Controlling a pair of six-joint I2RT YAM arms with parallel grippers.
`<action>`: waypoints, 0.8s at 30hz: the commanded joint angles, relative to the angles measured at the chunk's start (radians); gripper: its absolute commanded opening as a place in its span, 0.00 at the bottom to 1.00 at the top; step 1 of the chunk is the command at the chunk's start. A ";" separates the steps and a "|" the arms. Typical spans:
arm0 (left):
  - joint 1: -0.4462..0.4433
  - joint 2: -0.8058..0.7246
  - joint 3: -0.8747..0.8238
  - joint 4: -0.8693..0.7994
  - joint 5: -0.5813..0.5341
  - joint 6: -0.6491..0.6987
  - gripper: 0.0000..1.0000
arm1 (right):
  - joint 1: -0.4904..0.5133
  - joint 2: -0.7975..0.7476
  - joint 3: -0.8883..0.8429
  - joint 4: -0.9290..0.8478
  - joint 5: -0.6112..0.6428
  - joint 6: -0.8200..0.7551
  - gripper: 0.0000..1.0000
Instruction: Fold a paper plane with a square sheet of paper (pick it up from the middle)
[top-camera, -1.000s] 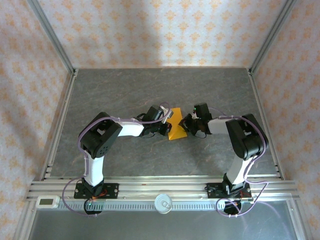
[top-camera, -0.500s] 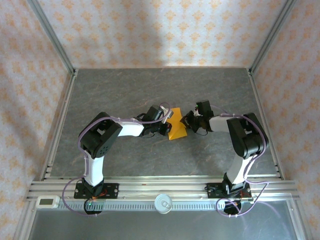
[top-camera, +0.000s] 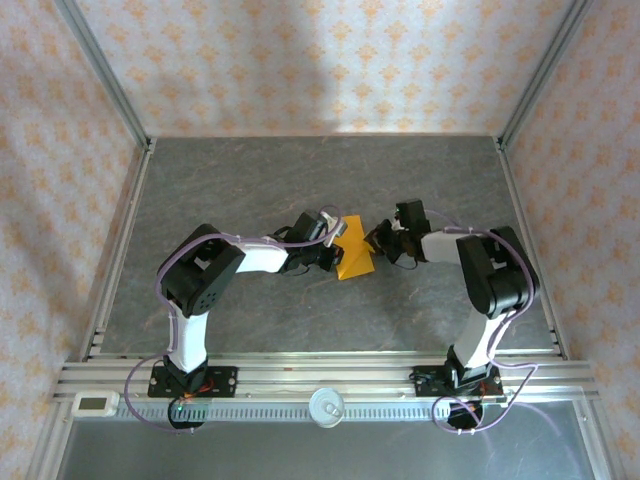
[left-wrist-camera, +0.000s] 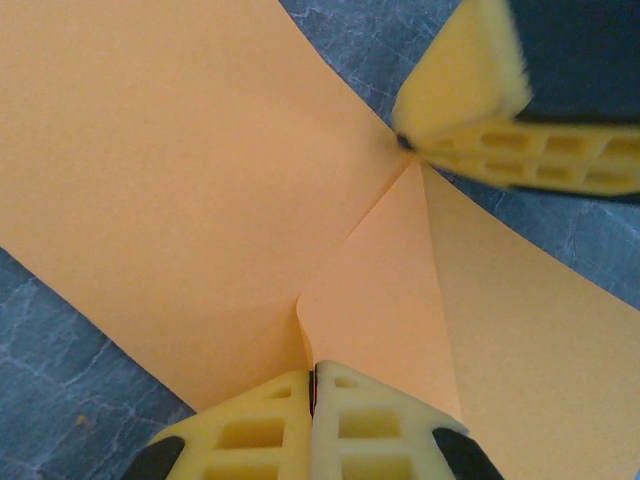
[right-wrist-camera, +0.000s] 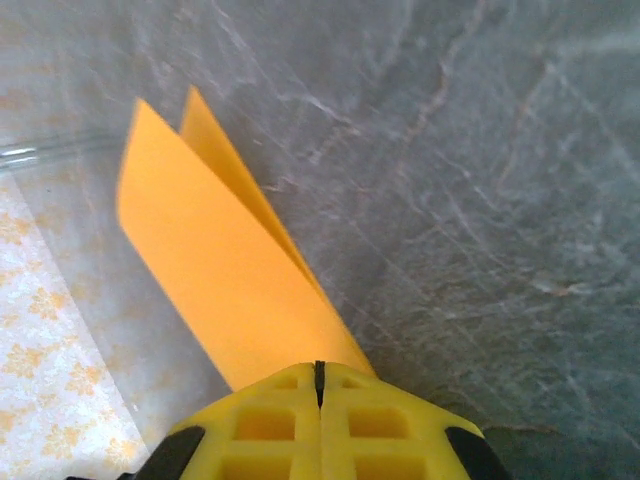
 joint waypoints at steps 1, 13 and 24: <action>0.002 0.041 -0.011 -0.091 -0.011 0.017 0.00 | 0.003 -0.073 0.018 -0.038 0.021 -0.009 0.00; 0.002 0.048 -0.003 -0.092 -0.008 0.017 0.00 | 0.082 0.003 0.058 -0.098 -0.035 -0.027 0.00; 0.003 0.044 0.000 -0.097 -0.007 0.016 0.00 | 0.087 0.056 0.008 -0.196 0.058 -0.086 0.00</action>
